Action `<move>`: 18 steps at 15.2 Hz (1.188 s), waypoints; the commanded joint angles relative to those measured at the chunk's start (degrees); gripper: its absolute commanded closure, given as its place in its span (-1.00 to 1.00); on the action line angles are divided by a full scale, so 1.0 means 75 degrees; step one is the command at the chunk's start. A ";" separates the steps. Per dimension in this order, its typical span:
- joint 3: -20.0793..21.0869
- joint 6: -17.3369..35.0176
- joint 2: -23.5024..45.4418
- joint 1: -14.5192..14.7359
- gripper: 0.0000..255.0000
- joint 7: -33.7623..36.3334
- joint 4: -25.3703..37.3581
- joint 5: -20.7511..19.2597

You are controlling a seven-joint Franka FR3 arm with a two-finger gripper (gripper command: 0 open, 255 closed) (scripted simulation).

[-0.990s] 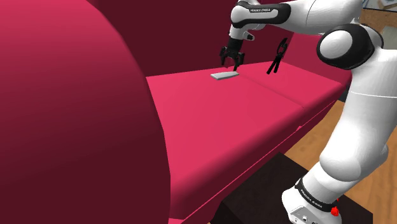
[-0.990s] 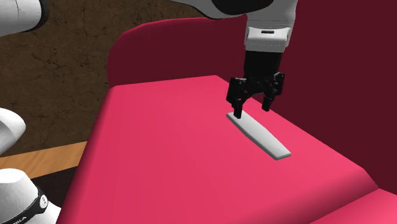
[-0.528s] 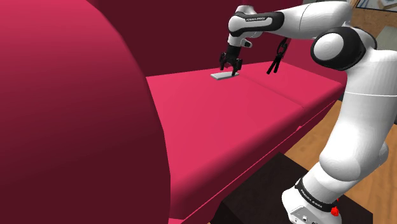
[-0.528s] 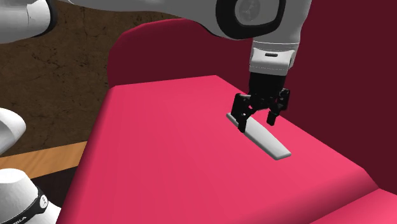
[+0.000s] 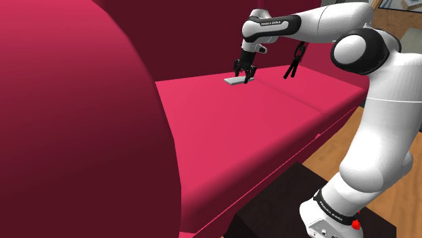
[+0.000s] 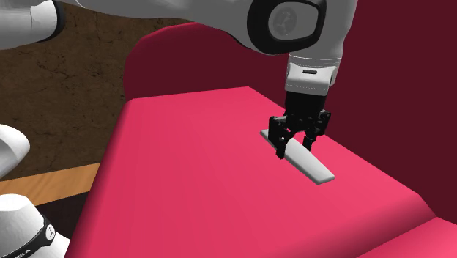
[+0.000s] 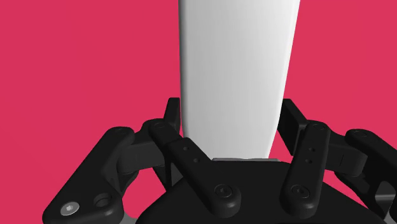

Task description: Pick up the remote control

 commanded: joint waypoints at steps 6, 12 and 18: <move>-0.0002 -0.0104 0.0023 -0.0005 1.00 -0.0008 0.0122 0.0001; -0.0001 -0.0721 0.0025 -0.0003 1.00 -0.0007 0.0741 0.0001; -0.0001 -0.1381 0.0108 0.0000 1.00 -0.0006 0.1485 -0.0001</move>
